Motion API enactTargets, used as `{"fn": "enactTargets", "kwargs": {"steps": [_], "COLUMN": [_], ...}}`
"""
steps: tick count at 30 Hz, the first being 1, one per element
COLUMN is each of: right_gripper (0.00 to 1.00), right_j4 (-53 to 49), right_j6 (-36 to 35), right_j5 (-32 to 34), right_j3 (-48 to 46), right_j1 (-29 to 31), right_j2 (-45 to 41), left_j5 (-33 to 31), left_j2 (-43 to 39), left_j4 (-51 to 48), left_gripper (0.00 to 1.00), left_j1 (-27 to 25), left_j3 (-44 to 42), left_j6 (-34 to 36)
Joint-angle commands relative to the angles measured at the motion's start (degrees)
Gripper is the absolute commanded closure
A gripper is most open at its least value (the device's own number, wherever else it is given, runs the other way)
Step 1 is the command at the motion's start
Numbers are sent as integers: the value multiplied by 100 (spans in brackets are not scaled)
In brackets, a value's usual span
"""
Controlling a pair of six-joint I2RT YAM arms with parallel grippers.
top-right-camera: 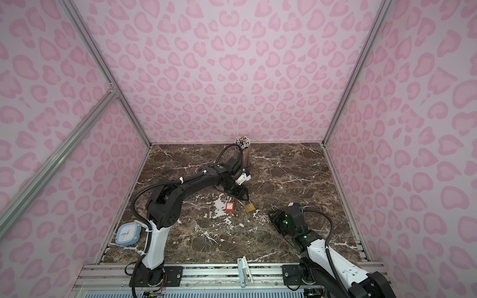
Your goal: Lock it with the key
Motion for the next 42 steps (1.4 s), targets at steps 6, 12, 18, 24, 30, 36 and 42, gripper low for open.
{"fn": "enactTargets", "kwargs": {"steps": [6,12,18,24,30,36,42], "right_gripper": [56,56,56,56,56,56,55], "right_j4": [379,399,382,448,589,637,861], "right_j6": [-141,-137,-137,-115,-96,-92,-44], "right_j5": [-139,-140,-112,-138,-252,-315,-566], "right_j3": [92,81,64,37,56,88,115], "right_j1": [-4,-2,-4,-5,-4,-5,-4], "right_j2": [362,369,320,398,597,720,1079], "left_j5": [119,252,301,379,515,310,85], "left_j2": [100,255,371,434,576,496,140], "left_j4": [123,123,108,139,116,-61,-136], "left_gripper": [43,43,42,42,42,41,41], "left_j1": [-28,-83,-123,-145,-145,-143,-136], "left_j3": [-76,57,98,243,503,547,527], "left_j6": [-78,-94,-98,-108,-122,-38,-30]}}
